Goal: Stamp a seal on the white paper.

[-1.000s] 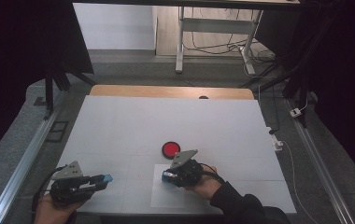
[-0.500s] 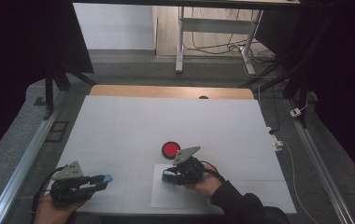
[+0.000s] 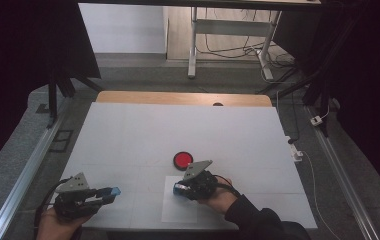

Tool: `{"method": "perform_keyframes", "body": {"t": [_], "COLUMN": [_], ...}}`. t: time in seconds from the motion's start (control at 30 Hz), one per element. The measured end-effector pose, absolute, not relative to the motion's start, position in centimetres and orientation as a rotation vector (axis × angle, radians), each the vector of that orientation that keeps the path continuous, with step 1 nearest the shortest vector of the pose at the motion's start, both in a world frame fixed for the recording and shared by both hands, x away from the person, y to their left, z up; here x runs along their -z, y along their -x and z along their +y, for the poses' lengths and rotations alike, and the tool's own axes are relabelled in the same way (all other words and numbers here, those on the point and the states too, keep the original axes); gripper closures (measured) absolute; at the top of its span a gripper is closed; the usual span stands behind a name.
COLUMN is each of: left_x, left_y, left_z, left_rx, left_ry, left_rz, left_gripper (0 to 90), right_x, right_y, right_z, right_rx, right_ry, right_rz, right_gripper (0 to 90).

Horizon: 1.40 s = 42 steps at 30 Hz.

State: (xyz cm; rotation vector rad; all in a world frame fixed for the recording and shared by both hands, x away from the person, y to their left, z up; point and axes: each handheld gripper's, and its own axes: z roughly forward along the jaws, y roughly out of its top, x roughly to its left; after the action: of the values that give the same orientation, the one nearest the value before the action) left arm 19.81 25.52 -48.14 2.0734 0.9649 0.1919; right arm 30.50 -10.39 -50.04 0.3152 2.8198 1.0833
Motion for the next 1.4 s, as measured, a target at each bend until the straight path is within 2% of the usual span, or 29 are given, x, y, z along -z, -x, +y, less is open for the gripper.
{"method": "perform_keyframes", "body": {"t": [0.77,1.4], "left_x": [48.1,48.1], "left_y": [-19.8,-19.8], "left_z": [25.6,25.6], "left_rx": [-0.189,-0.186], "left_ry": [-2.07,-2.067], "left_rz": [0.966,0.966], "left_gripper": [68.5,68.4], "right_x": [49.5,47.6], "right_y": [-30.8,-31.0], "right_z": [-10.2,-11.4], "right_rx": [-1.037,-1.171], "right_ry": [-0.33,-0.374], "right_rz": [2.853,2.786], "right_gripper": [70.0,70.0]}}
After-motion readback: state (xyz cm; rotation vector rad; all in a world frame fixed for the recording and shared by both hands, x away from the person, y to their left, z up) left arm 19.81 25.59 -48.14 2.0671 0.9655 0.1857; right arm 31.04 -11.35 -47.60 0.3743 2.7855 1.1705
